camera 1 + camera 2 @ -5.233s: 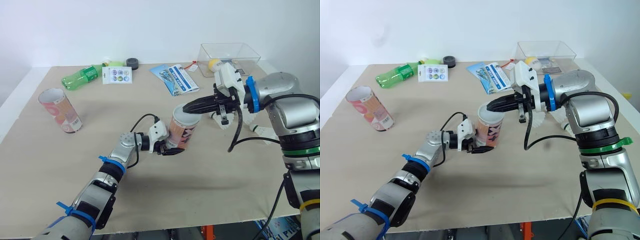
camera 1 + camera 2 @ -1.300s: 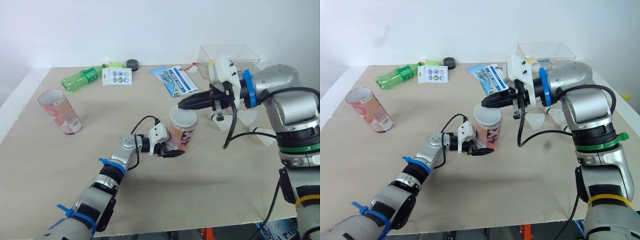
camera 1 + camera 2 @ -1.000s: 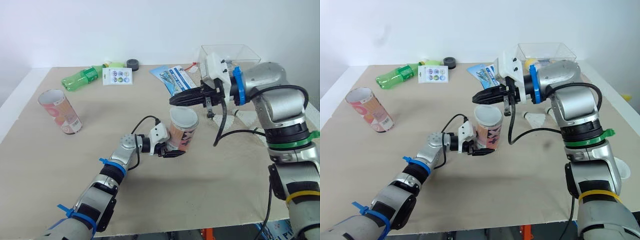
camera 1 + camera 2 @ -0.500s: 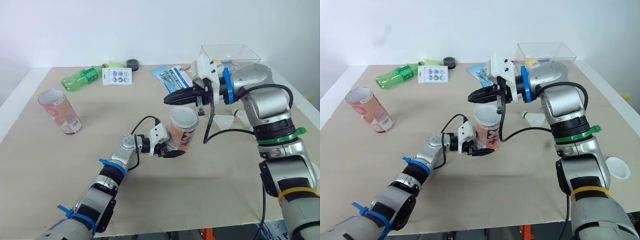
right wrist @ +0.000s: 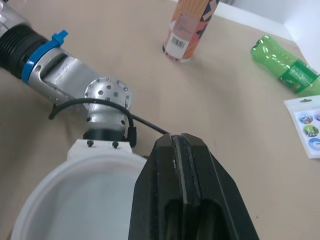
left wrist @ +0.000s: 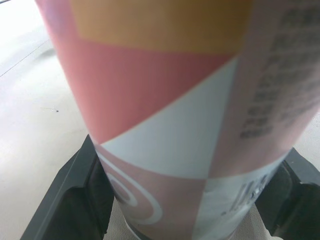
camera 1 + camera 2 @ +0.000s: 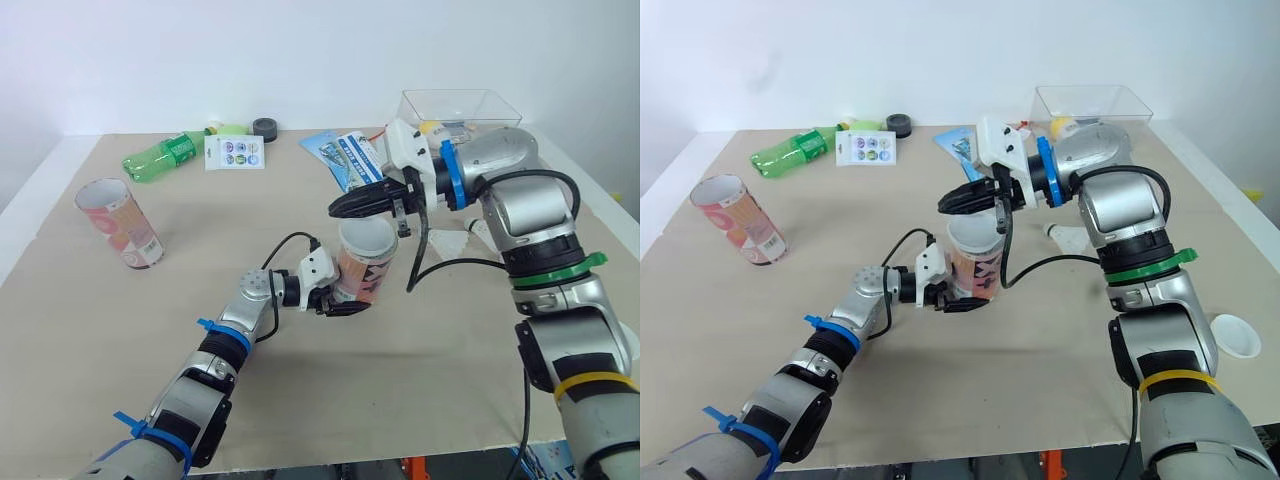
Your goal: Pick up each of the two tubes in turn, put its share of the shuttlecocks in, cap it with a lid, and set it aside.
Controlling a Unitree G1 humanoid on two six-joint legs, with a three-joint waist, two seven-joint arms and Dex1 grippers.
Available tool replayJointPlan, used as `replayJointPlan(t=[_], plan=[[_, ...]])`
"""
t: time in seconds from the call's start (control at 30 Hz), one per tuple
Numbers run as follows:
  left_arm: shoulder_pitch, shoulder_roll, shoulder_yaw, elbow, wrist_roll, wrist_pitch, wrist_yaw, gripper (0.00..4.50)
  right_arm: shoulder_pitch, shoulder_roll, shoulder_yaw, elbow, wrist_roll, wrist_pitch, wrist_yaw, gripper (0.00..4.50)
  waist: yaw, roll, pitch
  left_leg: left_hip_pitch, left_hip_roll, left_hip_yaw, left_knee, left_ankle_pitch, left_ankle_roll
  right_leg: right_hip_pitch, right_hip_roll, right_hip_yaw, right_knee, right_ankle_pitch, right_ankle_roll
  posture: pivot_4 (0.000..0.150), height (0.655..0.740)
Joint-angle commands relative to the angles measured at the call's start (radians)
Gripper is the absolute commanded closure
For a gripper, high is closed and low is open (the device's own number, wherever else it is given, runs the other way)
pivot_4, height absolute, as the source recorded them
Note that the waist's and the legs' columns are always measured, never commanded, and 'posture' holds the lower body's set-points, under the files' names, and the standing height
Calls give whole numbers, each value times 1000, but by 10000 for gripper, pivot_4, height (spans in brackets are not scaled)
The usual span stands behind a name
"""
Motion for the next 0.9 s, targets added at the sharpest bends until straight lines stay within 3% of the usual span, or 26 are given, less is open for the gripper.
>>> replayJointPlan(t=[0.03,0.9], plan=[[19,-6,-32,11,16,12,-12,12135,-29,-13,-8,-3,-8,-12,9,44780,0,0,0,0,0,0,0,0,0,0,0,0,0,0,0,1500,7400],[18,-4,-37,16,19,16,-21,12135,38,-127,-53,-150,69,108,50,44780,0,0,0,0,0,0,0,0,0,0,0,0,0,0,0,1500,7400]])
